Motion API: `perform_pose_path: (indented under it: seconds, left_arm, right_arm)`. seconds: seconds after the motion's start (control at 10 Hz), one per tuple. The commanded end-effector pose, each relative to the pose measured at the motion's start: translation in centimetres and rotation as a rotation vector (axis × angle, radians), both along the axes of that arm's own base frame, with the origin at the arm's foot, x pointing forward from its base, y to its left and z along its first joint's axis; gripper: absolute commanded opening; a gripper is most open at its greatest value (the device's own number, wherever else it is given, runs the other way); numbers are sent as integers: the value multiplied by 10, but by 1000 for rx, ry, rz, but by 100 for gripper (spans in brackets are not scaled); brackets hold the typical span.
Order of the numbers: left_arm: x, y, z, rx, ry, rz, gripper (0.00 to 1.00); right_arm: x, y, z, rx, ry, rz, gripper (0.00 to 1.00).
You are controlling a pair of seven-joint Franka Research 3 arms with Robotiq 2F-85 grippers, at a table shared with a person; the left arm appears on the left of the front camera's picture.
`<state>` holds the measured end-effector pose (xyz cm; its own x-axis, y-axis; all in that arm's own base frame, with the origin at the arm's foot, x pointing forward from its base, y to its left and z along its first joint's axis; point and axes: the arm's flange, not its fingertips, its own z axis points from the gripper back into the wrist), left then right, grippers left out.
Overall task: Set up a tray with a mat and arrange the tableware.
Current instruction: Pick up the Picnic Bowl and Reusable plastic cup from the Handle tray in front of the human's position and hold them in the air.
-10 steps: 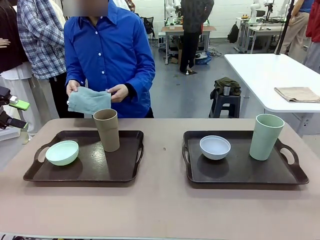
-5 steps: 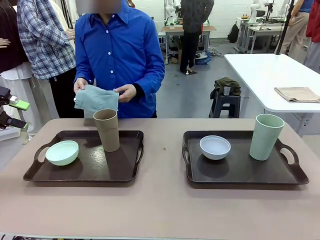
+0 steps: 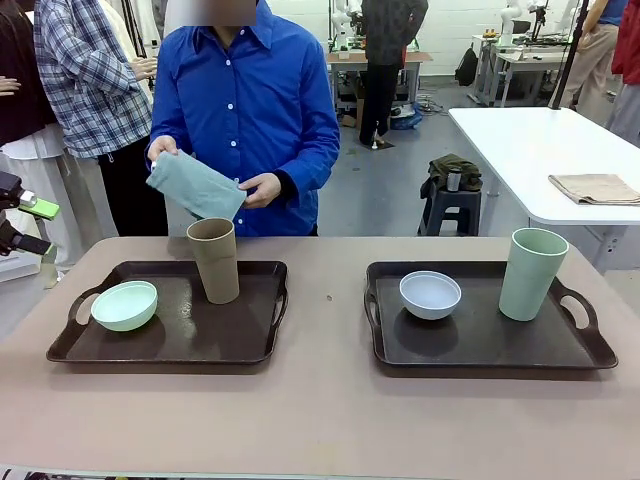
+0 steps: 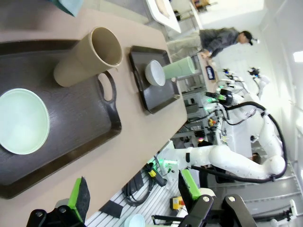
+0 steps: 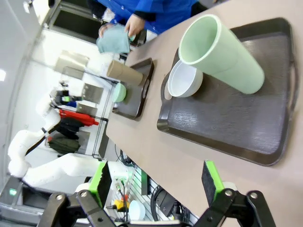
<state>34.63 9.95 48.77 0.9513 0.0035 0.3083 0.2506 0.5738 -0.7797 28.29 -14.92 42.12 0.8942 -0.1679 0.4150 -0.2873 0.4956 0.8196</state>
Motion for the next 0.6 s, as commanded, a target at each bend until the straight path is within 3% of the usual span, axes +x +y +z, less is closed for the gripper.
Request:
perform_pose_path:
  seconds: [0.0, 0.3, 0.5]
  left_arm:
    - [9, 1, 18, 169, 35, 37, 100]
    - [5, -7, 70, 555, 103, -5, 100]
    - [2, -13, 101, 681, 134, 3, 100]
  right_arm:
    - [16, 24, 33, -101, -102, 66, 100]
    - [46, 102, 118, -351, -348, 286, 100]
    - [74, 165, 162, -489, -445, 435, 100]
